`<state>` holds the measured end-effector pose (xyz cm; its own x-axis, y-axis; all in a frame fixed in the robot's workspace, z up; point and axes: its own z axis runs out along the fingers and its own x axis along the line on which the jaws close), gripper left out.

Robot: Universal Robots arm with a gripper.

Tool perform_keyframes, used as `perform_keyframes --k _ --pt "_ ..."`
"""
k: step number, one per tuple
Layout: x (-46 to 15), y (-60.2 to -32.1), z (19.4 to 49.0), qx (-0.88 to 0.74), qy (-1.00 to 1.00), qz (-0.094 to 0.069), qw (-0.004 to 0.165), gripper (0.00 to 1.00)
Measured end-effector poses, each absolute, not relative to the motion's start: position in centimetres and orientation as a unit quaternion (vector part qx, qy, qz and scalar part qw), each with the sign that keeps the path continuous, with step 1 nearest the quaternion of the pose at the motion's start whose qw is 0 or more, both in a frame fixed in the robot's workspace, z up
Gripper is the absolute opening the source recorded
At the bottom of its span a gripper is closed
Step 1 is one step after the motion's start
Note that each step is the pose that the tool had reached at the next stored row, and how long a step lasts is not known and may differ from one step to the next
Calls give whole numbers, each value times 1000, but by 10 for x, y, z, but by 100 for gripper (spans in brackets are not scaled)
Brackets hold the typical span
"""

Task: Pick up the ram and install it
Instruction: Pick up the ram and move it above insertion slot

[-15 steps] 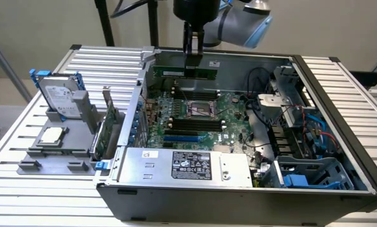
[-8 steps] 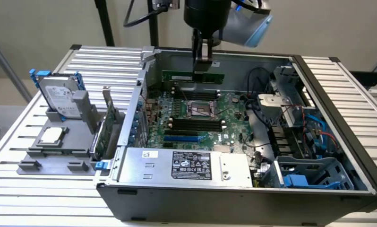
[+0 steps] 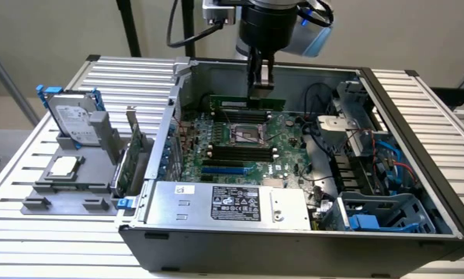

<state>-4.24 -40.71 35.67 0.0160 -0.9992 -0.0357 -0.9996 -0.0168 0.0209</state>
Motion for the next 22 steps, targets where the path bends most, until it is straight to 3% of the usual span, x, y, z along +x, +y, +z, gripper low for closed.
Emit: perform_keyframes --k 22 --pt "-35 -412 317 -702 712 20 5 14"
